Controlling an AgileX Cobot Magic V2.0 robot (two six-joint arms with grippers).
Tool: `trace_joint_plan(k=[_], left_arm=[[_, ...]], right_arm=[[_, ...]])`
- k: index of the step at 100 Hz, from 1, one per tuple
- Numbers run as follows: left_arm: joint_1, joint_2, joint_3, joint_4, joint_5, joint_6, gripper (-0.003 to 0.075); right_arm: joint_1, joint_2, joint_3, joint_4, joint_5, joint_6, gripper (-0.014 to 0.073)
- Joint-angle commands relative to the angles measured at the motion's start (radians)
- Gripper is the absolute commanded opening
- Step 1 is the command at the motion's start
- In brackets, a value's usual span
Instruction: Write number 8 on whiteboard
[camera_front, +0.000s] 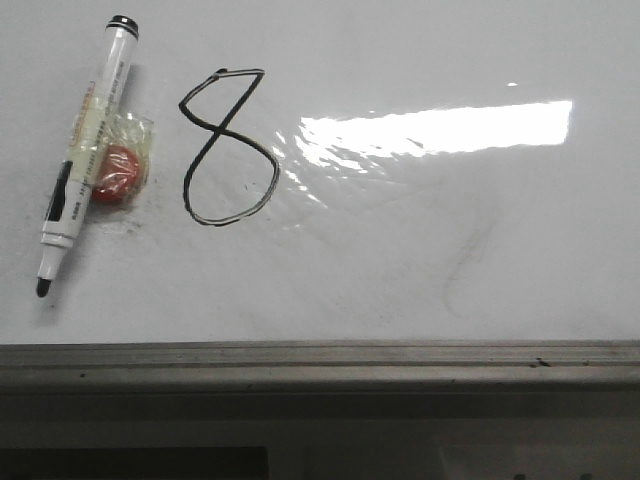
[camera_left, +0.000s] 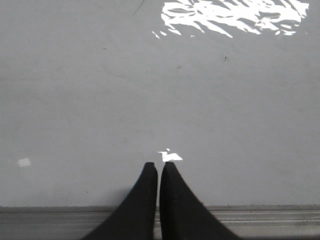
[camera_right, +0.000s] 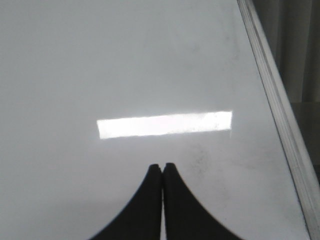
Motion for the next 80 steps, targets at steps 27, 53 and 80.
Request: trace_joint_plan(k=[27,53,80], left_arm=[[0.001,-0.031,0.032,-0.002,-0.042,-0.006,-0.0020],[0.001,-0.031,0.032,-0.002,-0.042,-0.006,-0.0020],[0.001,-0.031,0.032,-0.002,-0.042,-0.006,-0.0020]], right_arm=[[-0.014,-0.095,0.012,-0.033,0.291,0.023,-0.0063],[-0.014,-0.095,0.012,-0.036,0.487,0.019,-0.0063],[-0.014,-0.095,0.012,-0.036,0.494,0.019,-0.0063]])
